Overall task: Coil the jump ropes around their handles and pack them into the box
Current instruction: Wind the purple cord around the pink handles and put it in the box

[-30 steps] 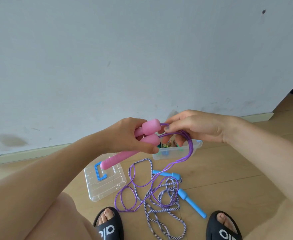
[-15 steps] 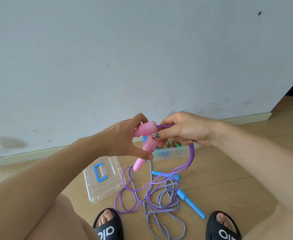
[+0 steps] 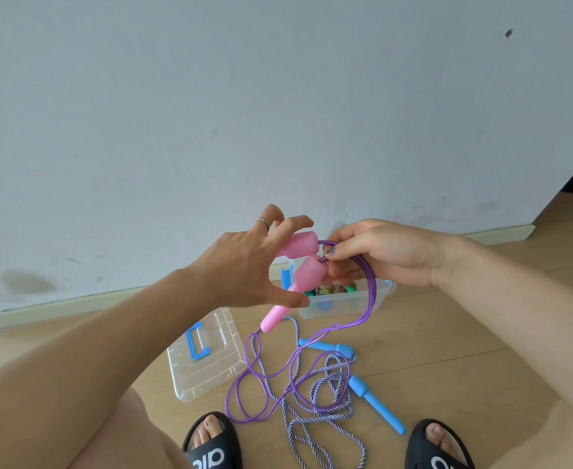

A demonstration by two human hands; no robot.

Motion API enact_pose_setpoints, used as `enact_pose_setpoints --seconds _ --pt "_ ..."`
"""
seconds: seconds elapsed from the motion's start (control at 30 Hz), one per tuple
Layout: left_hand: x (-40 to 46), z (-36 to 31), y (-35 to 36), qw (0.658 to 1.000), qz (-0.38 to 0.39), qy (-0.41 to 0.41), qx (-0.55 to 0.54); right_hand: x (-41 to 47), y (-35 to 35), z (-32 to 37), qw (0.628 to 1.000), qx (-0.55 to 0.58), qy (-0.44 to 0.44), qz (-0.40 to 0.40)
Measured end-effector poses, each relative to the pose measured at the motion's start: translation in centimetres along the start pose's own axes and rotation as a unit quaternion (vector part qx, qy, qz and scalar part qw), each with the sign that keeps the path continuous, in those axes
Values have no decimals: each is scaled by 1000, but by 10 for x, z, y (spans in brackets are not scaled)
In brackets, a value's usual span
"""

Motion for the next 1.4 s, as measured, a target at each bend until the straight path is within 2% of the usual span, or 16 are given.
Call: enact_pose_setpoints --seconds 0.13,0.27,0.47,0.67,0.83,1.13,1.3,1.4 --pt "6 -1 0 1000 -22 6 15 2 -1 2 998 63 -7 8" --pt "6 0 -3 997 -64 8 -39 2 -2 4 996 82 -14 17" --pt "7 7 -1 999 -47 6 -10 -3 -3 1 999 -51 5 -18" --pt "9 5 -1 998 -48 21 25 1 13 6 984 -160 -30 -71" --pt "8 3 -2 997 -65 39 26 -1 10 10 988 -123 -38 -87" --pt "2 15 -13 998 -66 -21 10 1 1 15 988 -77 -33 -126" --pt "-3 19 -8 999 -32 -5 15 1 -14 11 978 -96 -36 -180" --pt "-5 20 -8 999 -34 -5 11 2 -16 9 977 -94 -44 -186"
Point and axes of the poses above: each hand's wrist, its own x-axis towards the middle knuckle, its own y-axis out of the palm, z = x × y, the point moved 8 cm from there along x, towards the middle knuckle, and after that the axes turned 3 degrees about -x, right-handed, at the moved point
